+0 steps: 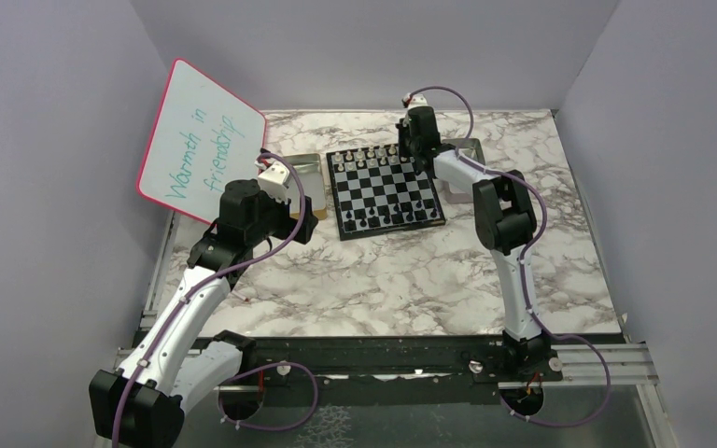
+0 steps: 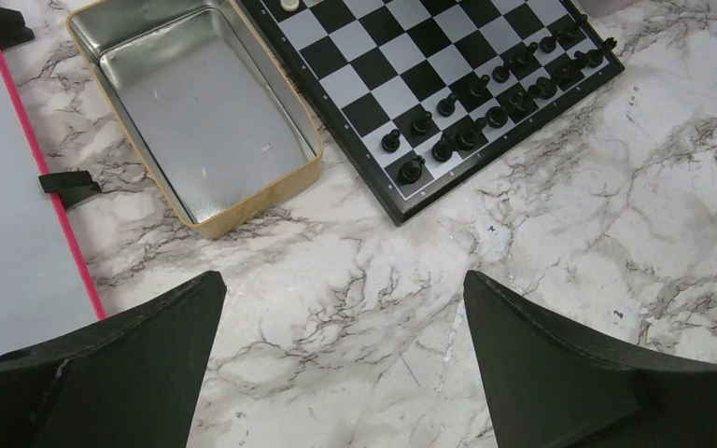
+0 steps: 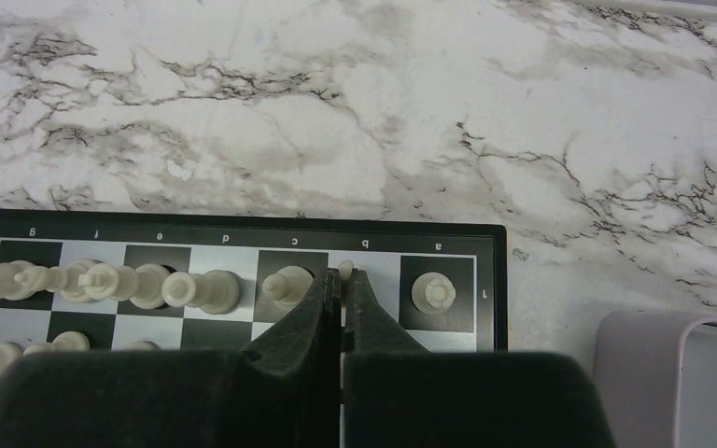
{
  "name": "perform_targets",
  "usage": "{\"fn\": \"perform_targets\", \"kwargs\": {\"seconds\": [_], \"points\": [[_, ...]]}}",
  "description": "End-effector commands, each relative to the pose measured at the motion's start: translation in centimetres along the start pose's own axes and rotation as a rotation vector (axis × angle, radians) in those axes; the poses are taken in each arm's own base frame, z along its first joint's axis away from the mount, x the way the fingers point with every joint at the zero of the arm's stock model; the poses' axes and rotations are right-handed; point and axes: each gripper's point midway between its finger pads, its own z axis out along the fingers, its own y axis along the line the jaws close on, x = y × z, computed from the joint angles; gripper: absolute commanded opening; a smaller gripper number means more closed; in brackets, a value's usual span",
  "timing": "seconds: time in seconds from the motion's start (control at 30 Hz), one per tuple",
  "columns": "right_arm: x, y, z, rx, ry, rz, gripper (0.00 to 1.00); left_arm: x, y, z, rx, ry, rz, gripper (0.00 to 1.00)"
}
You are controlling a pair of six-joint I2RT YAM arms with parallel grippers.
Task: Set up the chess pieces on the board
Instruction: Place the chess piece on the chessboard.
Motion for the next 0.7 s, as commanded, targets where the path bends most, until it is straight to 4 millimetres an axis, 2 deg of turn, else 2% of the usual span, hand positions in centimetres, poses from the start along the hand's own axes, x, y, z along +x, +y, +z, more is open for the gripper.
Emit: {"fn": "perform_targets", "kwargs": {"seconds": [0.0, 0.23, 0.43, 0.67], "points": [[0.5, -0.3, 0.7, -0.007, 0.014, 0.012, 0.04, -0.2, -0.1, 0.0, 0.005, -0.006, 0.013, 0.99], [0.8, -0.4, 0.7, -0.001, 0.022, 0.008, 0.09, -0.2, -0.1, 0.0, 0.002, -0.006, 0.013, 0.99], [-0.3, -0.5, 0.2, 0.003, 0.007, 0.002, 0.10, -0.2, 0.1, 0.0, -0.003, -0.003, 0.013, 0.99], [-1.8, -0.4, -0.4, 0.001, -0.021, 0.007, 0.19, -0.1, 0.1, 0.0, -0.006, -0.001, 0.014, 0.99]]}}
